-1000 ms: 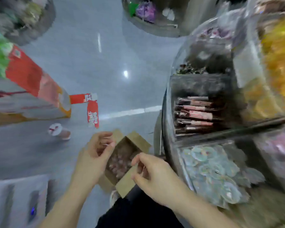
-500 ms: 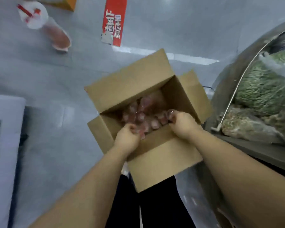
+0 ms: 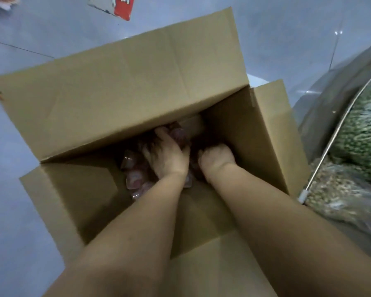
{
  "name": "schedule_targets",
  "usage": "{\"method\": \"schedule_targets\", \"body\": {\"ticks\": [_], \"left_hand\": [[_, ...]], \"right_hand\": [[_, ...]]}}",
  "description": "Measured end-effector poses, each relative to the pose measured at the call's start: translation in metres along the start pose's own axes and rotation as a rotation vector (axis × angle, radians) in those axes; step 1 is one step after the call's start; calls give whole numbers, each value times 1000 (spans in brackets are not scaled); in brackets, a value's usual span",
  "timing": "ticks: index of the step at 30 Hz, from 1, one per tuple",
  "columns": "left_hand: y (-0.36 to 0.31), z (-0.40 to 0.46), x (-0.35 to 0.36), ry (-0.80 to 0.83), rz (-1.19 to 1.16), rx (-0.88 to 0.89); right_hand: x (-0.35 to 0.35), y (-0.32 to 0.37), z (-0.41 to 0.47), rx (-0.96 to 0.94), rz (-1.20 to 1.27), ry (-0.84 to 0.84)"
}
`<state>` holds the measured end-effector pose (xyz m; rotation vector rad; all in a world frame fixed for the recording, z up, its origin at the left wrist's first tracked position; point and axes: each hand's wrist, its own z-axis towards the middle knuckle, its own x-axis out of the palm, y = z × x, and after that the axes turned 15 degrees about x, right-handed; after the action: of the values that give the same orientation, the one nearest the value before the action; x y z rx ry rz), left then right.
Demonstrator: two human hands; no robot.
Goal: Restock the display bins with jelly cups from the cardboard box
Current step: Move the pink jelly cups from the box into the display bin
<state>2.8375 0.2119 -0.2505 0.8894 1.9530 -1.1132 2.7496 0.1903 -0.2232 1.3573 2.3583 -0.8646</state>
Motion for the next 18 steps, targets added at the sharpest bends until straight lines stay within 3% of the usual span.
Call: {"method": "schedule_targets", "body": {"ticks": [4,8,13,18], "left_hand": [[3,-2,-12,6,-77,35],[2,-24,-60,-1,-349,27],[-11,-72,-172,-43,-572,198],[-76,-129,-332,-30,-703,286]], "right_hand": [[-8,-9,-8,50,295,-43],[-32,-18,-42,76,894,-104],[-84,-37,-141,146,1634,-130],[-175,-93,-290,62,1834,-302]]}}
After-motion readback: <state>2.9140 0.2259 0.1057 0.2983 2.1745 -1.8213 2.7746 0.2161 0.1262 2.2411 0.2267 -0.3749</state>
